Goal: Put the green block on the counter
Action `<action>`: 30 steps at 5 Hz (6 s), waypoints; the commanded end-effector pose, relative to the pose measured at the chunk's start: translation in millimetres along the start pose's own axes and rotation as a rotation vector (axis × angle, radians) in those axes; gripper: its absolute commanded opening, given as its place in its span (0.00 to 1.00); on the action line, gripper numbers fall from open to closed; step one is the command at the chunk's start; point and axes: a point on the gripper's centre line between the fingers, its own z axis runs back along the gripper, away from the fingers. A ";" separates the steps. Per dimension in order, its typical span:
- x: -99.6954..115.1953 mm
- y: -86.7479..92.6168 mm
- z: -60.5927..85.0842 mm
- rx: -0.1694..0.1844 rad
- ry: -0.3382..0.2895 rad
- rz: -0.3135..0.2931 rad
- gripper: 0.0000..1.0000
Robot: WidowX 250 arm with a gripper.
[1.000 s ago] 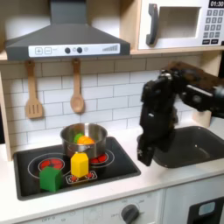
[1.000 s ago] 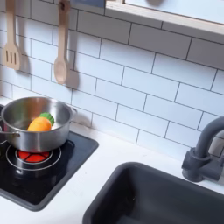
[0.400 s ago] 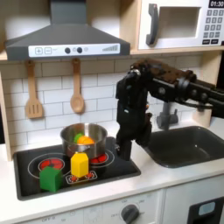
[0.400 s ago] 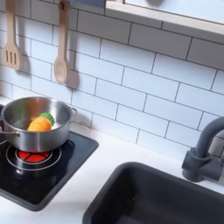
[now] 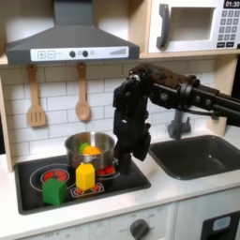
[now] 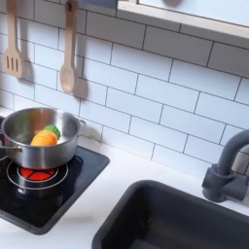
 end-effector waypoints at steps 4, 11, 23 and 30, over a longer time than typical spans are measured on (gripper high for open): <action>59.0 24.5 -19.5 0.072 0.012 0.260 1.00; 85.6 83.9 -32.4 0.091 0.007 0.408 1.00; 130.7 91.4 -52.7 0.087 -0.056 0.533 1.00; 118.4 66.8 -78.6 0.072 0.021 0.492 1.00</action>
